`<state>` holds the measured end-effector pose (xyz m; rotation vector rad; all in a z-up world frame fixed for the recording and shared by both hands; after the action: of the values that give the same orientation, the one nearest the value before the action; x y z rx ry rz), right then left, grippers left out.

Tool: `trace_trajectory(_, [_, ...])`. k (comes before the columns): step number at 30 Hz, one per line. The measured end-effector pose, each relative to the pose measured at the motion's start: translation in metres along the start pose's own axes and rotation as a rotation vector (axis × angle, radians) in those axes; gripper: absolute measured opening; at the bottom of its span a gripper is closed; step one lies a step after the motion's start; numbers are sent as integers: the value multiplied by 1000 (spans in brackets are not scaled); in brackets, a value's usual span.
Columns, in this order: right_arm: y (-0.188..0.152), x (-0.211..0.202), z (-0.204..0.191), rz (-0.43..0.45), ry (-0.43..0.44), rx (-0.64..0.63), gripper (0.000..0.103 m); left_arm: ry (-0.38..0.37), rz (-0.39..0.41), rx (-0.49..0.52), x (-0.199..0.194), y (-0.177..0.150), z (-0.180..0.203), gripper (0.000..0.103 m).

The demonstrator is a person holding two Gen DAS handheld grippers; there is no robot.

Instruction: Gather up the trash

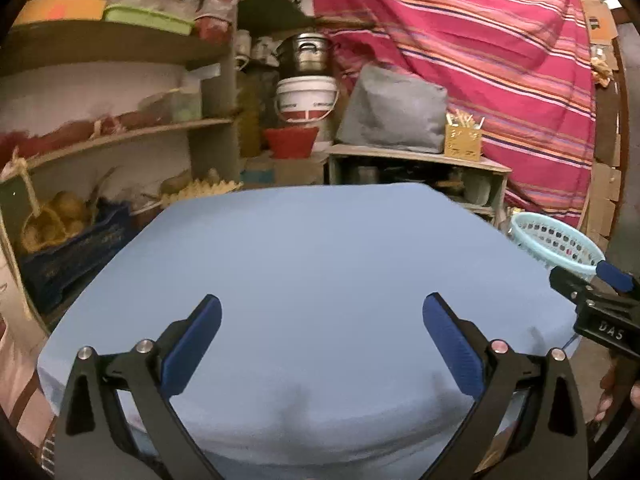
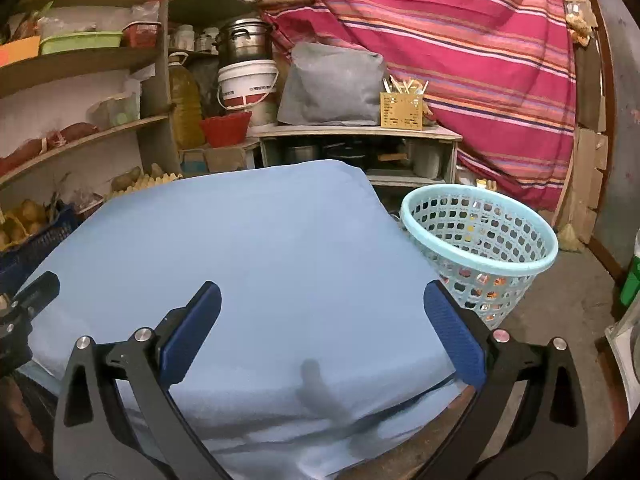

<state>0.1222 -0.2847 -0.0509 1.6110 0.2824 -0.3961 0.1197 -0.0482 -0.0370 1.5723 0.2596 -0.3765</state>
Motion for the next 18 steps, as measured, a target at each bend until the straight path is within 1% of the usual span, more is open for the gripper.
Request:
trace_trajectory(2, [-2,-4,-5,17,4,-5,99,4,-7,-15,0,-6,-8,98])
trace_trajectory(7, [-3,-16,-16,74,11,-22,99,25,16,-34,-5,-11,-19,98])
trace_trajectory(13, [-10,-19,-22,80,19,-24,99,14,23,-29,-8,-15,-20,98])
trace_trajectory(18, [-14,-19,-20,91,7,-16,99,14,33,-12,-6,-19,-17,98])
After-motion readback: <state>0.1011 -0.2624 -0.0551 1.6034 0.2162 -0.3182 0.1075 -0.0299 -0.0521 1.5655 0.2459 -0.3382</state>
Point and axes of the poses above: each gripper's, at about its wrist camera, not at the fingertips, and x roughly the way its jaws point, z to its right, y to its top, the point moved 10 cm from there along x, roughly the way its jaws point, and after that the axes turned 1 degree about z, right-handed, at the moved point
